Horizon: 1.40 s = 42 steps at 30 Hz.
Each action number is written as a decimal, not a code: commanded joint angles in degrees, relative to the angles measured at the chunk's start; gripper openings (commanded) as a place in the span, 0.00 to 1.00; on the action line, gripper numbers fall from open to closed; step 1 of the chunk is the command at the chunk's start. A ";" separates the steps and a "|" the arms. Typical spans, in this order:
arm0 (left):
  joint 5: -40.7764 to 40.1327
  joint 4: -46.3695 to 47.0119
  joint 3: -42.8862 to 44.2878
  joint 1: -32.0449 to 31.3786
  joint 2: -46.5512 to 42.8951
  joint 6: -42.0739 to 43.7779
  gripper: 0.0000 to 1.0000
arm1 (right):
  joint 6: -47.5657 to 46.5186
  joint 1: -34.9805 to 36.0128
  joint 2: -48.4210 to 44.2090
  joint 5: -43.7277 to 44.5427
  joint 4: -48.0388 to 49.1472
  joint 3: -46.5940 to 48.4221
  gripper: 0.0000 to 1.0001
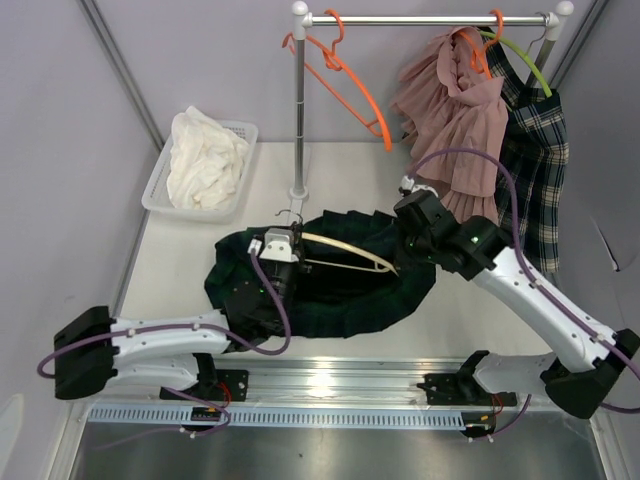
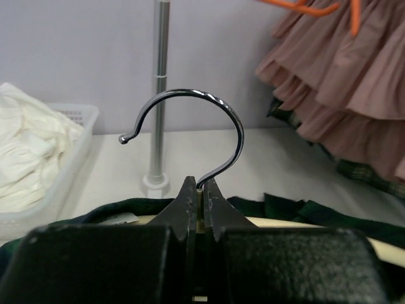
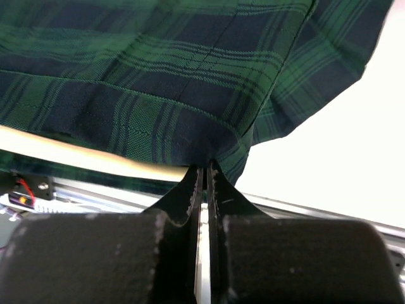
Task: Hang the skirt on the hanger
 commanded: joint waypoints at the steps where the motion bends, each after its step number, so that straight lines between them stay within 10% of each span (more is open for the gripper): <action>1: 18.07 -13.30 1.98 -2.26 -3.92 -8.18 0.00 | 3.89 3.36 -4.03 4.01 7.23 8.72 0.00; 7: 44.42 -33.06 9.88 -2.18 -7.44 -14.85 0.00 | 4.42 7.67 -2.81 10.08 3.45 17.68 0.00; 15: 55.89 -43.11 12.55 -0.69 -6.13 -19.17 0.00 | 3.81 7.32 -0.43 14.13 3.88 18.05 0.00; 22: 36.16 -43.55 7.10 3.26 -7.88 -22.68 0.00 | 2.32 2.23 0.45 11.50 7.13 11.73 0.00; 42: 11.78 -48.83 6.21 11.01 -11.93 -28.41 0.00 | -0.41 -13.16 -7.46 4.64 7.31 -1.72 0.00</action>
